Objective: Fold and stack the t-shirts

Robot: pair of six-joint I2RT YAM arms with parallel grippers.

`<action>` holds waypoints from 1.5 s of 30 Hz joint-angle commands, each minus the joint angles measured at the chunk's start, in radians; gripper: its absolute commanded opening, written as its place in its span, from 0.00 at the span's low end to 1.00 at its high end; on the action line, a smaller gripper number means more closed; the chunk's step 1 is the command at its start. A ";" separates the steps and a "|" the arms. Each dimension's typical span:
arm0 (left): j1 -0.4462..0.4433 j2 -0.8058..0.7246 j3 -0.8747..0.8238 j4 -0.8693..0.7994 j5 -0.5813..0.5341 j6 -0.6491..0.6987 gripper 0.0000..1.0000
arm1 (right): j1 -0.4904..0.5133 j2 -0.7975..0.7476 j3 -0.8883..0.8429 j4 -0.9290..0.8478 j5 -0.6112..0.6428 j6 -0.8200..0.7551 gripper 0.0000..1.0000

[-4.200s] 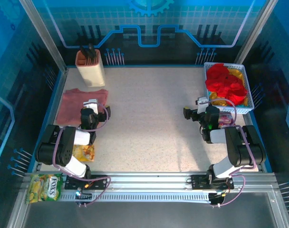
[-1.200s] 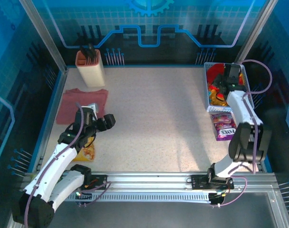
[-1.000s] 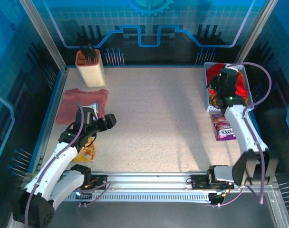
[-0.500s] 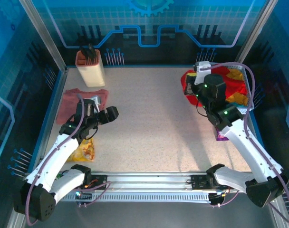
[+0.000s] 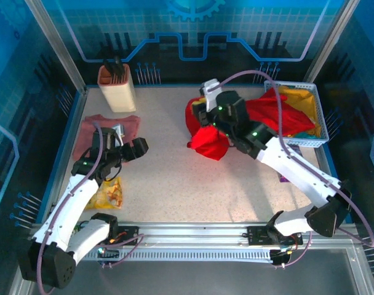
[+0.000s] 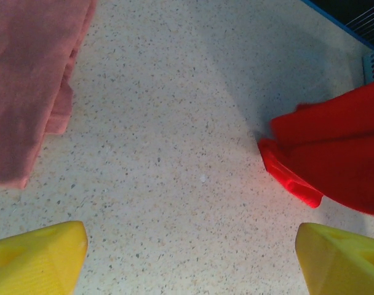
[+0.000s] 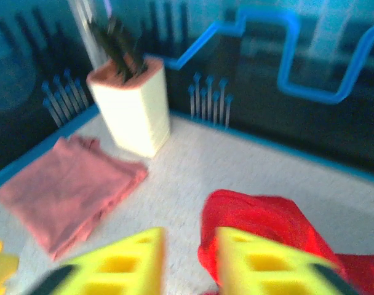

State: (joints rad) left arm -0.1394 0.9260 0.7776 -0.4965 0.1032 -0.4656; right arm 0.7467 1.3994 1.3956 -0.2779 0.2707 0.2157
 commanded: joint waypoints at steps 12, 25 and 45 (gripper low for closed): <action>-0.185 0.001 -0.173 0.105 -0.005 -0.130 0.85 | -0.011 -0.039 -0.227 -0.044 0.067 0.147 1.00; -0.404 0.439 -0.132 0.576 -0.020 -0.378 0.76 | -0.147 -0.197 -0.458 -0.106 0.041 0.383 1.00; -0.405 0.710 0.144 0.568 -0.085 -0.319 0.05 | -0.331 -0.422 -0.608 -0.247 0.095 0.419 0.96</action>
State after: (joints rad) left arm -0.5396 1.7538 0.8684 0.1688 0.0868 -0.8806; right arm 0.4633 0.9947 0.8017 -0.4931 0.3523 0.6140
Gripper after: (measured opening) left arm 0.086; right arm 0.961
